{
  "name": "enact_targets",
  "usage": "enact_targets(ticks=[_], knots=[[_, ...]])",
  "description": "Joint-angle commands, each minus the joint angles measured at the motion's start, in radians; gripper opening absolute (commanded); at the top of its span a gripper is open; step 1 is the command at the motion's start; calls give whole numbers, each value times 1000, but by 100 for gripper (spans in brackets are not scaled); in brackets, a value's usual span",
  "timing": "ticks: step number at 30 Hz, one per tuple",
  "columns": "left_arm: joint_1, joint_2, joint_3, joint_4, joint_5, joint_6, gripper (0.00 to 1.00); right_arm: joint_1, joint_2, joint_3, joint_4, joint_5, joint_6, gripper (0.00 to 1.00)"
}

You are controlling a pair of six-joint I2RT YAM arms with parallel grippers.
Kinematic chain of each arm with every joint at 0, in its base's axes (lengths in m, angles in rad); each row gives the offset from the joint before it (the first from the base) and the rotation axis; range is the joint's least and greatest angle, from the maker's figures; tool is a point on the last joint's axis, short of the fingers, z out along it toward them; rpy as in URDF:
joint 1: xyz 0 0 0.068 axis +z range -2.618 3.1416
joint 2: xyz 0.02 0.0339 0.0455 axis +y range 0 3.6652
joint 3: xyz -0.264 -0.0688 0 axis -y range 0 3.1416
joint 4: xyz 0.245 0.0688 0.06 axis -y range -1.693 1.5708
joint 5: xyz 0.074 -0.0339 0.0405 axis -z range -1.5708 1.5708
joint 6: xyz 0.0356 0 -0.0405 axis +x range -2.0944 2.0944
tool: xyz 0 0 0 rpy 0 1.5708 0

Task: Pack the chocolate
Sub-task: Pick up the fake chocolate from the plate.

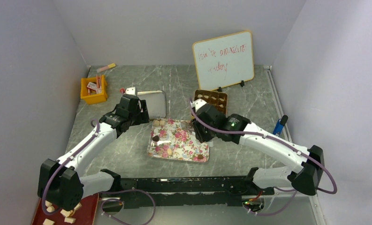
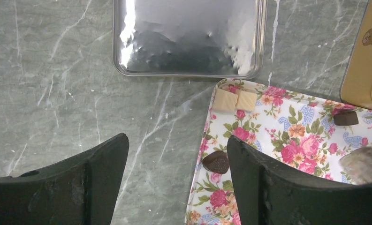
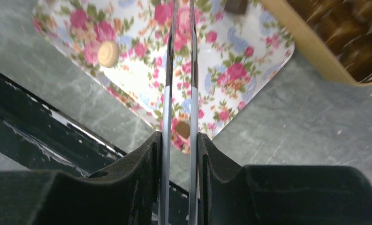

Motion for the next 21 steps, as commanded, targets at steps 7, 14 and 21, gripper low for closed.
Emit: enact_targets(ticks=[7, 14, 21], knots=[[5, -17, 28, 14, 23, -28, 81, 68, -14, -47, -92, 155, 128, 28], [5, -23, 35, 3, 19, -26, 81, 67, 7, -98, -87, 164, 172, 28], [4, -26, 32, -1, 17, -26, 81, 73, 35, -162, -38, 143, 190, 29]])
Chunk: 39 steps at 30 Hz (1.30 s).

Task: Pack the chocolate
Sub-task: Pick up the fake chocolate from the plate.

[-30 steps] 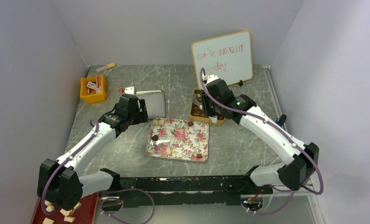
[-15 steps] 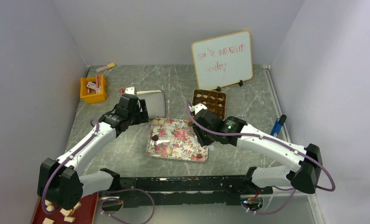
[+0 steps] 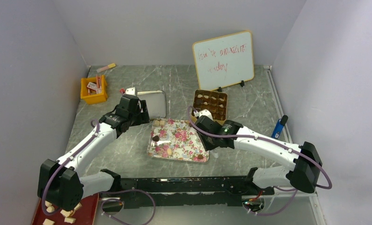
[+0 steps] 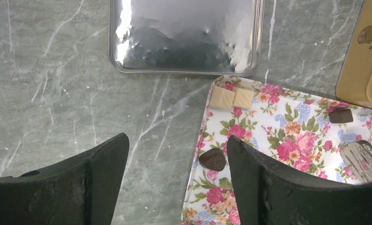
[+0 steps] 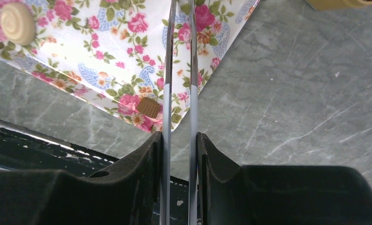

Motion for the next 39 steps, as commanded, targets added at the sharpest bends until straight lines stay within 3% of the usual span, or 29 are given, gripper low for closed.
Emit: enact_targets(ticks=[1, 23, 39], knots=[[4, -26, 32, 7, 2, -8, 81, 8, 15, -31, 57, 4, 33, 29], [4, -4, 28, 26, -7, 6, 81, 11, 166, 8, 139, 18, 16, 40], [5, 26, 40, 42, -14, 23, 82, 11, 255, 59, 151, 47, 0, 42]])
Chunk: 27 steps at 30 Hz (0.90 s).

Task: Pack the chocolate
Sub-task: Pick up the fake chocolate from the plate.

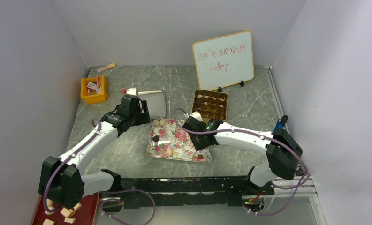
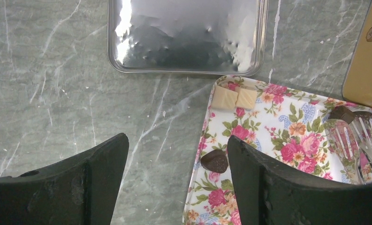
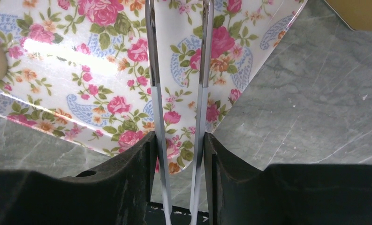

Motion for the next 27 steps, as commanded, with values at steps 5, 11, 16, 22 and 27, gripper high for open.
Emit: enact_targets(ticks=[5, 11, 16, 22, 27], knots=[[7, 9, 40, 41, -17, 19, 82, 3, 42, 57, 37, 40, -23, 39], [8, 18, 47, 42, -17, 19, 82, 3, 51, 66, 41, 40, -25, 26], [10, 11, 43, 39, -21, 18, 82, 4, 20, 76, 21, 45, -18, 12], [10, 4, 37, 38, -19, 12, 82, 3, -46, 122, -32, 62, -12, 0], [10, 6, 40, 39, -9, 4, 82, 3, -85, 171, -80, 67, -7, 0]])
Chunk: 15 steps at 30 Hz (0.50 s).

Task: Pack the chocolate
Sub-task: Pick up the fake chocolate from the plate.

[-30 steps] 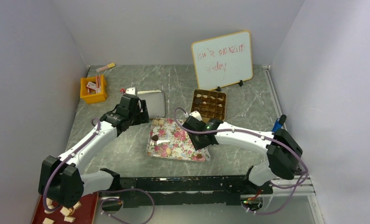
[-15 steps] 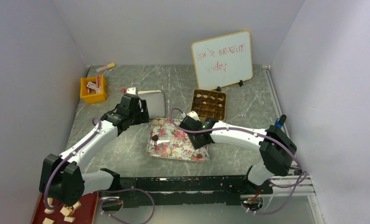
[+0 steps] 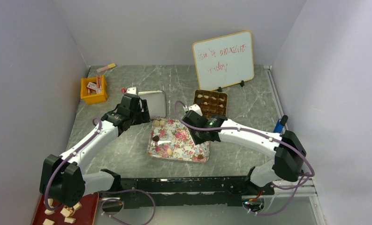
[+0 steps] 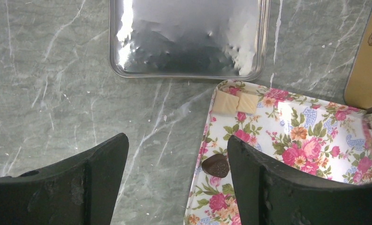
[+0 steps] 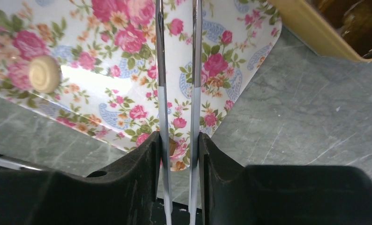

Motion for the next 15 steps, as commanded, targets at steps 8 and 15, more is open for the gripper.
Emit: enact_targets(ticks=[8, 15], knots=[[3, -19, 39, 16, 0, -9, 82, 1, -130, 125, -131, 146, 64, 0], [3, -27, 36, 17, 10, -6, 81, -41, -185, 102, -175, 205, 110, 0]])
